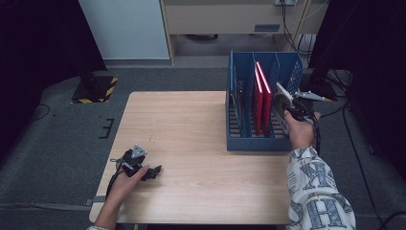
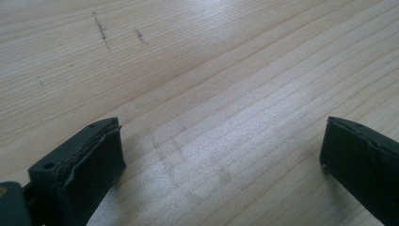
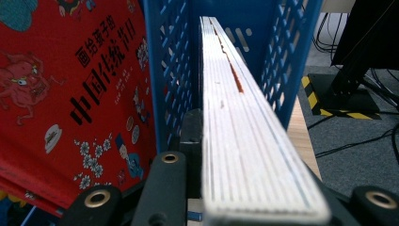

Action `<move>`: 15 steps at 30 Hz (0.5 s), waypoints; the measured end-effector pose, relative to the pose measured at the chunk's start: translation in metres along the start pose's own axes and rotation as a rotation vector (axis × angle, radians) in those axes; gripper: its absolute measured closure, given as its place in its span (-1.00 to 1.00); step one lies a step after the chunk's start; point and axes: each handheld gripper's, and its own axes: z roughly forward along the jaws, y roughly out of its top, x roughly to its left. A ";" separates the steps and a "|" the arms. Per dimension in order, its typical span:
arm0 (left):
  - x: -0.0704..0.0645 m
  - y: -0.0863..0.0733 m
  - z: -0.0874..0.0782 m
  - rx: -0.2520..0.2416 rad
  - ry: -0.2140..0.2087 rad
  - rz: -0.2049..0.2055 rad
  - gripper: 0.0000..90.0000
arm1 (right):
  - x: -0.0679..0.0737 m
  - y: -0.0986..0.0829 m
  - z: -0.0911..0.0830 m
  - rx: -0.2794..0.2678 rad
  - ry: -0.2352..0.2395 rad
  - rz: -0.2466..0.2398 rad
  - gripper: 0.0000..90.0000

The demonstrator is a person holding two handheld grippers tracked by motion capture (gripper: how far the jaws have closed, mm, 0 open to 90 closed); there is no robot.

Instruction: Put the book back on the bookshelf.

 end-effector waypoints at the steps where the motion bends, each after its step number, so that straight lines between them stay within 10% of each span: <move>1: 0.000 0.000 0.000 0.000 0.000 0.000 -1.00 | 0.001 0.000 0.001 0.000 -0.002 -0.002 0.68; 15: 0.000 0.000 0.000 -0.002 -0.001 -0.001 -1.00 | 0.008 -0.003 0.013 0.006 -0.006 0.008 0.68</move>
